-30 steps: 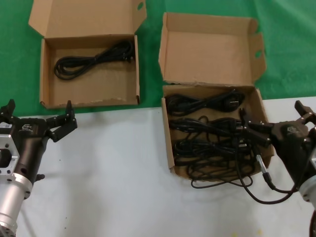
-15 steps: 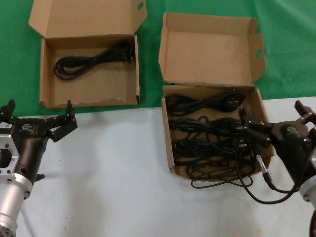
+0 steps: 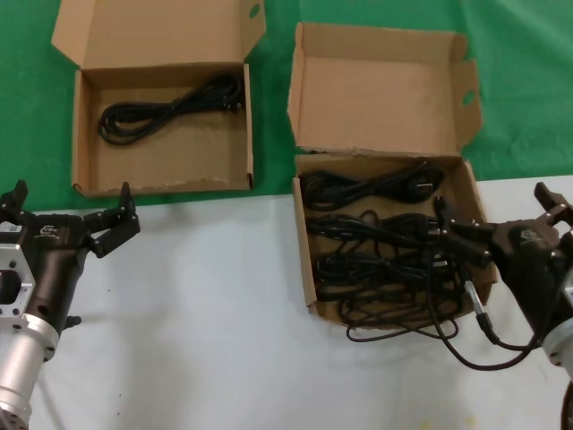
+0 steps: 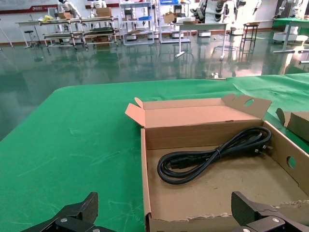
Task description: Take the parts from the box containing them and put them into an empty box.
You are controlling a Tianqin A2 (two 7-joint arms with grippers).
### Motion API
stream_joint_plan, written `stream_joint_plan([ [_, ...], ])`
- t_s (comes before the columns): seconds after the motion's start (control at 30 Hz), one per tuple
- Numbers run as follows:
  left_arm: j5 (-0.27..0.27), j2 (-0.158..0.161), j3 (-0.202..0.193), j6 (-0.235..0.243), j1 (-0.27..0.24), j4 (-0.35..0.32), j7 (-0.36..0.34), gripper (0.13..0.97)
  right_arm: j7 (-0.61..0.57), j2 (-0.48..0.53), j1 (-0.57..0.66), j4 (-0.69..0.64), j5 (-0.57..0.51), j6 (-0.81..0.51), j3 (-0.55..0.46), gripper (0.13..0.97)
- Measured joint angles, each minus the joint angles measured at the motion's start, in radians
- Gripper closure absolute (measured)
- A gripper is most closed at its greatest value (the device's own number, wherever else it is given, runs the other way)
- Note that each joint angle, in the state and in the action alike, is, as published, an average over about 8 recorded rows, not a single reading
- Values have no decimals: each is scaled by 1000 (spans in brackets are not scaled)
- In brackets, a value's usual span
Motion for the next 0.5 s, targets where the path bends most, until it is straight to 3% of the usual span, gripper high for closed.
stream_joint_plan([
  [0.5, 0, 0, 0, 0, 0, 0, 0, 132, 0, 0, 0, 0, 0, 0, 0, 129],
])
